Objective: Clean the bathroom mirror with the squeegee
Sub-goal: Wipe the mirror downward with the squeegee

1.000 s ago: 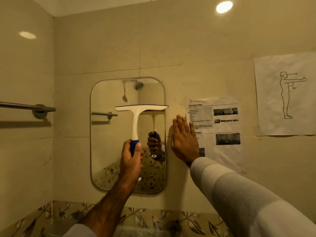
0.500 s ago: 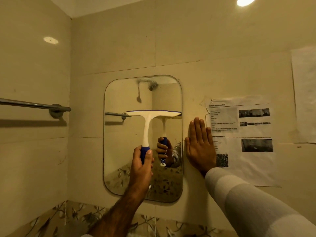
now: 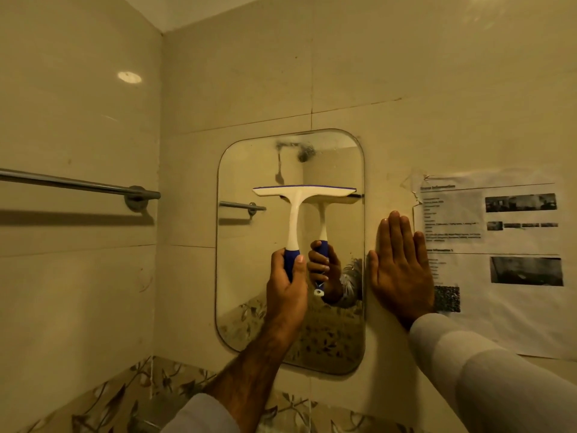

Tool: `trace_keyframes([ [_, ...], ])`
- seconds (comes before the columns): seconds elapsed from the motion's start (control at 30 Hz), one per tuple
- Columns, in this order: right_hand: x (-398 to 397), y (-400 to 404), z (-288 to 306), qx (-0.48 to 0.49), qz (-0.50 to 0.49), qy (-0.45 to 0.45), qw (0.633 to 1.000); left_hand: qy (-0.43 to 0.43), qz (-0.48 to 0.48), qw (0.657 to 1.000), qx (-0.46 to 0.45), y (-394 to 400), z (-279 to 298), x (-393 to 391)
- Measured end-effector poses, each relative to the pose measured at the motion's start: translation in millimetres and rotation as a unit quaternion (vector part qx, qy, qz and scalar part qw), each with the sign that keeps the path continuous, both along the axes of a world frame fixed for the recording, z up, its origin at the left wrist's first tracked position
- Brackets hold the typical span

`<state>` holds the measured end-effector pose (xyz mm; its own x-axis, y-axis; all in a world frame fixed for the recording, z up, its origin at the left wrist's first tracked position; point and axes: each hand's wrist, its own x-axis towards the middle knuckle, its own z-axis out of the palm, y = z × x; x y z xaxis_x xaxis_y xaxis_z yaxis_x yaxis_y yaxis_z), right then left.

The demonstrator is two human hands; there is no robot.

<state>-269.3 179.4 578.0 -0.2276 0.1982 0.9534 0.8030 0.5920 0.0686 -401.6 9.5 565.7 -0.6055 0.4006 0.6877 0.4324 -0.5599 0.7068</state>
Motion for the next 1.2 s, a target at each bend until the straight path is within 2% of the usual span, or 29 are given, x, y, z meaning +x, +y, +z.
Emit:
trace_keyframes([
  [0.17, -0.3, -0.7, 0.5, 0.008, 0.006, 0.007, 1.000, 0.004, 0.019, 1.000, -0.002, 5.9, 18.1, -10.3],
  [0.33, -1.5, 1.5, 0.5, 0.017, 0.001, 0.011, 1.000, 0.026, 0.096, 0.995, 0.005, 17.5, 40.7, -19.1],
  [0.57, -1.6, 1.2, 0.1, 0.026, -0.007, 0.017, 0.999, 0.066, 0.143, 0.986, 0.051, 32.7, 80.0, -19.4],
  [0.73, -2.3, 2.7, 0.1, 0.029, -0.011, 0.017, 0.999, 0.087, 0.128, 0.984, 0.089, 37.2, 103.2, -4.8],
  [0.9, -3.6, 4.4, 0.1, 0.031, -0.010, 0.017, 0.999, 0.090, 0.127, 0.985, 0.072, 42.1, 120.5, -1.2],
  [1.2, -2.9, 5.3, -0.2, 0.035, -0.008, 0.015, 0.999, 0.077, 0.115, 0.989, 0.054, 43.0, 111.8, 0.1],
])
